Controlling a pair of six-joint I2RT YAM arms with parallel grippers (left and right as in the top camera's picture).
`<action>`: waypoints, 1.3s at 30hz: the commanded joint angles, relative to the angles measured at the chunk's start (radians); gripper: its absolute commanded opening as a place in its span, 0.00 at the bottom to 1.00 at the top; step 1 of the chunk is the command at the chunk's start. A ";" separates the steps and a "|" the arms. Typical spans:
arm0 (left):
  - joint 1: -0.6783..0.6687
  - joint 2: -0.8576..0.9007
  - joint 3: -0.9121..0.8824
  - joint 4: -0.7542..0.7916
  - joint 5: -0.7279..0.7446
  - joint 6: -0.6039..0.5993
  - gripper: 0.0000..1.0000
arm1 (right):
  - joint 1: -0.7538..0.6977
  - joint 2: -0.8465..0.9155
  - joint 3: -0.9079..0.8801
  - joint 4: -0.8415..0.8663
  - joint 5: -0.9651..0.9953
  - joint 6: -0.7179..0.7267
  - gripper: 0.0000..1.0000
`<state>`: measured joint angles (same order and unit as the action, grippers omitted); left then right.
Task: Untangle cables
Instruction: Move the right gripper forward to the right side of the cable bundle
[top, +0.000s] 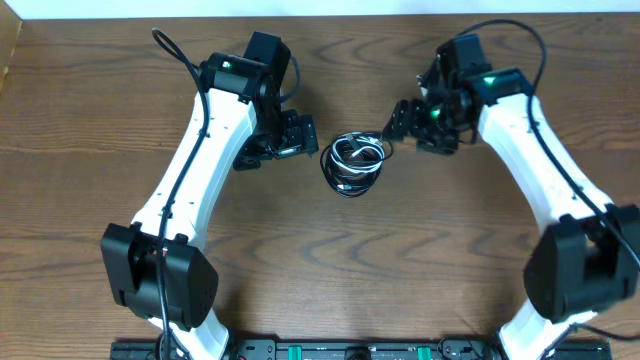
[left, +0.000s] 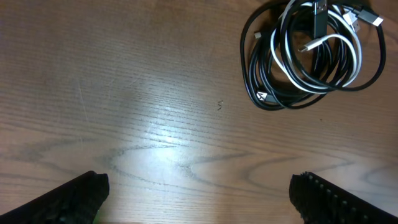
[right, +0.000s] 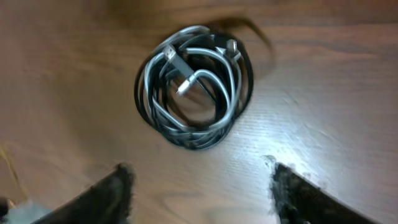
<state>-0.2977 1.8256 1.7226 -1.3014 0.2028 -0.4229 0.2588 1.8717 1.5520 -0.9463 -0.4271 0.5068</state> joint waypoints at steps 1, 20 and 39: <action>0.003 0.006 -0.002 -0.005 -0.017 -0.013 0.98 | 0.005 0.056 0.022 0.024 -0.013 0.108 0.63; 0.003 0.006 -0.002 -0.005 -0.017 -0.013 0.98 | 0.042 0.194 0.013 0.060 0.114 0.173 0.69; 0.003 0.006 -0.002 -0.005 -0.017 -0.013 0.98 | 0.095 0.195 -0.012 0.086 0.204 0.230 0.54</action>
<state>-0.2977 1.8256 1.7226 -1.3014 0.2028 -0.4232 0.3458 2.0552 1.5494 -0.8562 -0.2451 0.7235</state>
